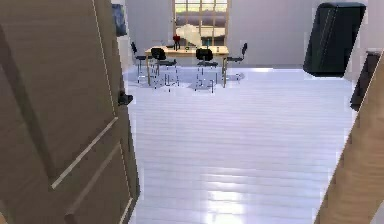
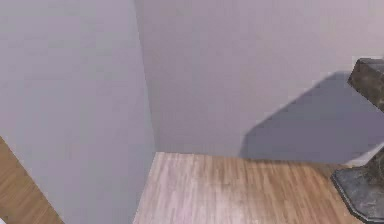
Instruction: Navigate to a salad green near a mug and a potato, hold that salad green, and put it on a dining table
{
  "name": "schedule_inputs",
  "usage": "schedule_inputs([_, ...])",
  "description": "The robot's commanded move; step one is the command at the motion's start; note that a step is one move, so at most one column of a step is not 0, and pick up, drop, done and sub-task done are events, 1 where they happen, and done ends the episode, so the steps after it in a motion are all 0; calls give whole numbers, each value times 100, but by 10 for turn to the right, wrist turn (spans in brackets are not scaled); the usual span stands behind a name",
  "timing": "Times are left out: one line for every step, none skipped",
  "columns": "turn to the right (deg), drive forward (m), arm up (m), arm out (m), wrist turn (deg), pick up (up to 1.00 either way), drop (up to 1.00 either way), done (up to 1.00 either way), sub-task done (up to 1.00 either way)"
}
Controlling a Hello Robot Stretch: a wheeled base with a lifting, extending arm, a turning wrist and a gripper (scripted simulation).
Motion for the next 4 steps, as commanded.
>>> schedule_inputs([60, 0, 0, 0, 0, 0, 0, 0, 0])
schedule_inputs([30, 0, 0, 0, 0, 0, 0, 0, 0])
schedule_inputs([0, 15, 0, 0, 0, 0, 0, 0, 0])
schedule_inputs([210, 0, 0, 0, 0, 0, 0, 0, 0])
